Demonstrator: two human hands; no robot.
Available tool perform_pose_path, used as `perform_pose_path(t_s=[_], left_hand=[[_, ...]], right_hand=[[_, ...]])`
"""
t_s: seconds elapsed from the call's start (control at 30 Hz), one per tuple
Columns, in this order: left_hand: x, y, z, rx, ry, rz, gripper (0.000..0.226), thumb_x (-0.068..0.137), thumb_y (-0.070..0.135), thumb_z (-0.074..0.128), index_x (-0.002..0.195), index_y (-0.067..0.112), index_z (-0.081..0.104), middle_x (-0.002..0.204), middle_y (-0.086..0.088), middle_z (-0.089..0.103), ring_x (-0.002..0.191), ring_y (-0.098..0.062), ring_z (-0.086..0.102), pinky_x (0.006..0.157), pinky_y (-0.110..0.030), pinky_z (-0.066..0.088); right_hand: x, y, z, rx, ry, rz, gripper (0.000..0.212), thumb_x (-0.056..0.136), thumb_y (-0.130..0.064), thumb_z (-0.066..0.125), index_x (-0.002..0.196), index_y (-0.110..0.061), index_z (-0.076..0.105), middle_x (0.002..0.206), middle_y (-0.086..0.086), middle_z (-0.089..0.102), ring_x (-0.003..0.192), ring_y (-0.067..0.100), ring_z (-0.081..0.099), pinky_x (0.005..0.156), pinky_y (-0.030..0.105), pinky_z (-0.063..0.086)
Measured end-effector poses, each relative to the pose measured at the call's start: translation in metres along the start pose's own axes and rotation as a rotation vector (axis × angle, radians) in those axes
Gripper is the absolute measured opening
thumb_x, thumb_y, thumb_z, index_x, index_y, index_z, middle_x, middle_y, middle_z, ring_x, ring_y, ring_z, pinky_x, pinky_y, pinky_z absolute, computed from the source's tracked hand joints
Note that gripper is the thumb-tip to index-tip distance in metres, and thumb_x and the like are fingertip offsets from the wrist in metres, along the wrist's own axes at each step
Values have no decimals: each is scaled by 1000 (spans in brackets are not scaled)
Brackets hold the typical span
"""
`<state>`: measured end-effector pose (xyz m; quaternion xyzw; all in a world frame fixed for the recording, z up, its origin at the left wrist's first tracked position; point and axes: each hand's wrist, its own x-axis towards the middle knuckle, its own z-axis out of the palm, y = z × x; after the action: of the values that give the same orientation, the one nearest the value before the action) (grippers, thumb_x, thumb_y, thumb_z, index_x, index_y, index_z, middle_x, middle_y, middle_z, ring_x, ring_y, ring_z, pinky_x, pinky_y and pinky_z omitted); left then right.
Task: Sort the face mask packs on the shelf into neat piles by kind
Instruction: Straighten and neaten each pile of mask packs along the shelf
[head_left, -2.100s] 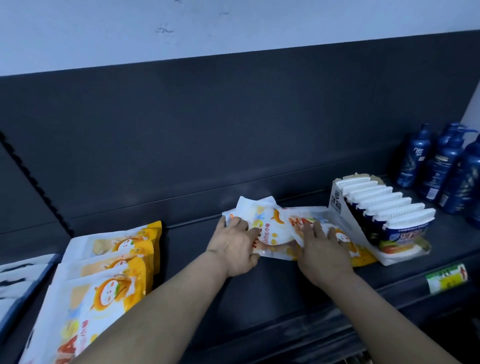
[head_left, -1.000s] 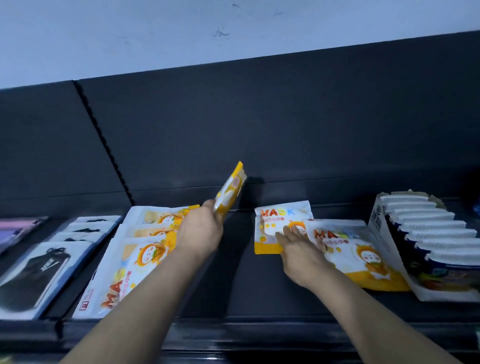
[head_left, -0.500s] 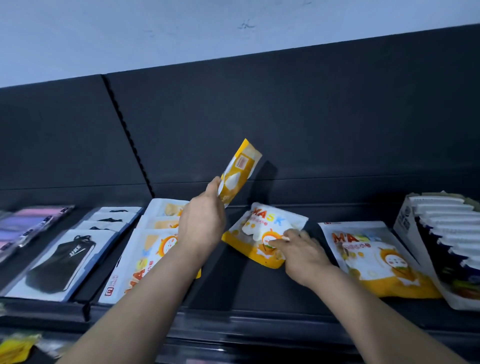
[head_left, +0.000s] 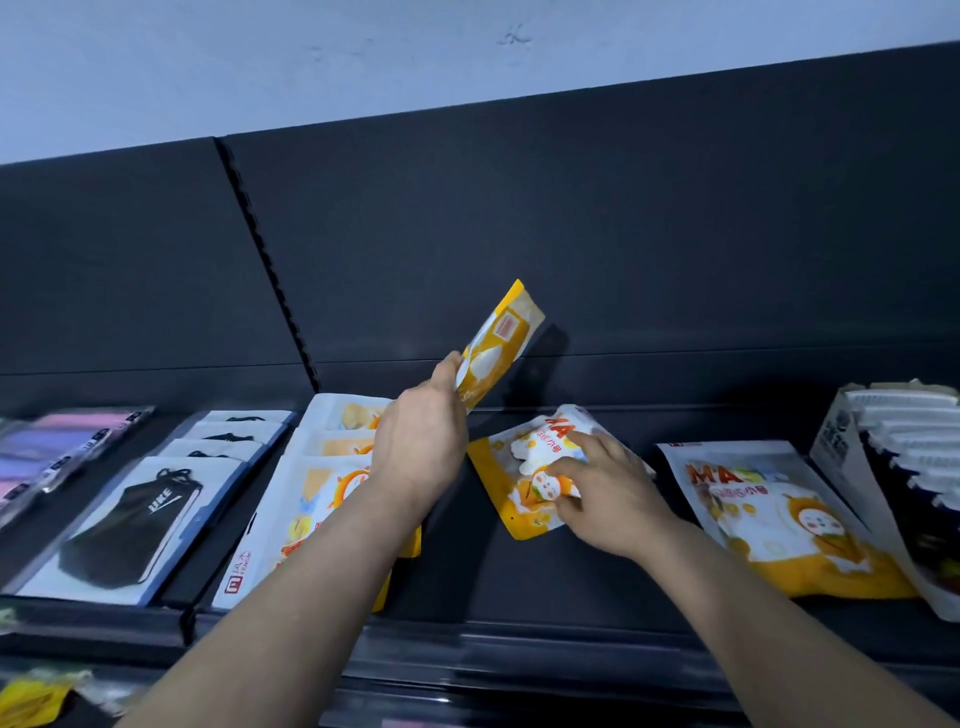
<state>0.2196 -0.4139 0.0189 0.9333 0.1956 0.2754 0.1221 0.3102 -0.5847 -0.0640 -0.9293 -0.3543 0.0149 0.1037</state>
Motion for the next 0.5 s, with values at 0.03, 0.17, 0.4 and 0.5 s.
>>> perform_pose_path(t_s=[0.03, 0.17, 0.4, 0.5], left_hand=[[1, -1, 0, 3, -2, 0, 56, 93, 8, 33, 146, 25, 31, 97, -14, 67, 85, -38, 57, 65, -34, 34], [4, -4, 2, 1, -30, -8, 56, 93, 9, 34, 146, 26, 32, 94, -14, 67, 85, -38, 58, 64, -35, 36], [6, -1, 5, -38, -42, 30, 56, 93, 10, 36, 146, 28, 32, 98, -13, 68, 87, -38, 60, 64, -36, 40], [7, 4, 6, -60, -62, 32, 55, 94, 10, 36, 146, 26, 32, 100, -14, 68, 90, -38, 60, 67, -37, 43]], right_hand=[[-2, 1, 0, 76, -75, 24, 47, 92, -35, 47, 139, -40, 42, 158, 0, 16, 145, 26, 10, 116, 39, 19], [2, -1, 7, -9, -161, 64, 62, 95, -19, 39, 147, -46, 19, 161, 0, 6, 136, 29, 18, 111, 33, 30], [7, -14, 4, 44, -93, 116, 38, 93, -31, 41, 131, -25, 45, 141, 2, 42, 125, 28, 39, 109, 42, 29], [7, -15, -3, 106, -33, 139, 34, 95, -35, 39, 122, -16, 47, 126, 6, 51, 114, 30, 50, 105, 43, 33]])
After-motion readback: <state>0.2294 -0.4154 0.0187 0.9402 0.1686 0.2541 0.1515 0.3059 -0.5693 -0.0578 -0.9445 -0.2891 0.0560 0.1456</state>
